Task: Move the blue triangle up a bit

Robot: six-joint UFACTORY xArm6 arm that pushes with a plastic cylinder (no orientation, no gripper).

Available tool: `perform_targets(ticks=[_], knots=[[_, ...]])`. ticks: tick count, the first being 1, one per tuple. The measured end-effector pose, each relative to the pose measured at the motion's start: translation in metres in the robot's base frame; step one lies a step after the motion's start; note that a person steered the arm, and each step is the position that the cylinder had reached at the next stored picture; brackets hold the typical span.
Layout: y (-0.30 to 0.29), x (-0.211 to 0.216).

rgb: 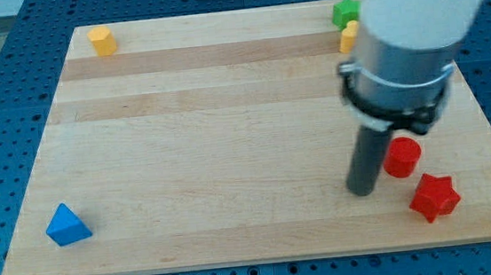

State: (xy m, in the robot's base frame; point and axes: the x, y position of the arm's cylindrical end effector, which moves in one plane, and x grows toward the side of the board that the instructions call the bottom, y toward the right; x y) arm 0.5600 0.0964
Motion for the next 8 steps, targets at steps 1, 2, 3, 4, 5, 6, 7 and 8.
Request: perform_targets(ticks=[1,2,3,4,5,6,7,8], knots=[[-0.064,0.036],[-0.105,0.059],[-0.212,0.059],[-0.330,0.056],[-0.345,0.049],[-0.345,0.041],[-0.346,0.008],[-0.346,-0.002]])
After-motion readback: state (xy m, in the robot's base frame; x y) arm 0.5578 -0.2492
